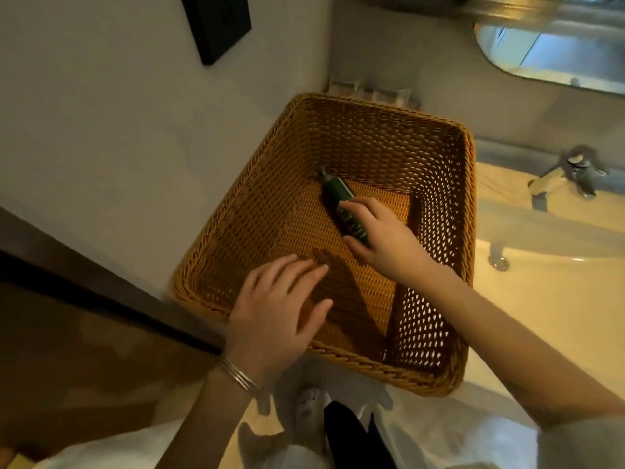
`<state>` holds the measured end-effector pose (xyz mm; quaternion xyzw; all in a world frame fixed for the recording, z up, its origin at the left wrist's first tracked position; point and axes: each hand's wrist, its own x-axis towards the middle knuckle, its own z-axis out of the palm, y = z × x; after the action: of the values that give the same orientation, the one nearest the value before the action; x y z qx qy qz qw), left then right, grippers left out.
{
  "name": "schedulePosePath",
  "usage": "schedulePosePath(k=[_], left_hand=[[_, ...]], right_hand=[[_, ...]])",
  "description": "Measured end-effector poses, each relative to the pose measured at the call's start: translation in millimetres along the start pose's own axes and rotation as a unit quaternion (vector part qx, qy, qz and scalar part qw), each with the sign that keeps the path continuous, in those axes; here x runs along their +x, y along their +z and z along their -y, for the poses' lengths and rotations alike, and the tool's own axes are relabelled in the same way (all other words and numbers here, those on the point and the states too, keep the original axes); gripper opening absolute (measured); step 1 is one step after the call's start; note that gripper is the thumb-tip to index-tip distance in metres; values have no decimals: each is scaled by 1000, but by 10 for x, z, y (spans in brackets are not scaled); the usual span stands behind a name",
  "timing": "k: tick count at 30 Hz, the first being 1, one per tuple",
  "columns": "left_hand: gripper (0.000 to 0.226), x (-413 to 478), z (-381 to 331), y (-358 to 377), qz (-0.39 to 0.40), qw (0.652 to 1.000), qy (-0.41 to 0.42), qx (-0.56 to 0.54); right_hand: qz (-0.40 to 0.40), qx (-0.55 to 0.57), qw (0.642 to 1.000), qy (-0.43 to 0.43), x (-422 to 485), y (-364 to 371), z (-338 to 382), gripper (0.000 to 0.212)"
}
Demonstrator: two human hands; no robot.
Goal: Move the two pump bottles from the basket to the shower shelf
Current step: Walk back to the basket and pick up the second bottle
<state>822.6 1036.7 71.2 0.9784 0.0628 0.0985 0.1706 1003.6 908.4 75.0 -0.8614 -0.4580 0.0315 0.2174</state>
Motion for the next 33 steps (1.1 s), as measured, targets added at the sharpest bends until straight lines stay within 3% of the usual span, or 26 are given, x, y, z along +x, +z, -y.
schedulePosePath(k=[6,9,16,21,25,33], left_hand=[[48,11,12,25,-38,998,-43,-30],[49,-4,116,-11,-57,995,-84,-24],[49,-20,255,-53,-53,994,-90,-2],[47,4,242,-56,-54,994,-99,-7],[47,5,236,-59,-56,994,-94,-12],[46,5,226,-71,-56,994,-88,-14]], right_hand=[[129,-21,978,164,521,500,-503,73],[171,-69,968,169,539,627,-588,81],[148,-43,965,212,602,700,-690,96],[181,106,945,251,681,719,-695,102],[220,149,936,233,681,783,-641,104],[140,41,961,236,589,1017,-470,102]])
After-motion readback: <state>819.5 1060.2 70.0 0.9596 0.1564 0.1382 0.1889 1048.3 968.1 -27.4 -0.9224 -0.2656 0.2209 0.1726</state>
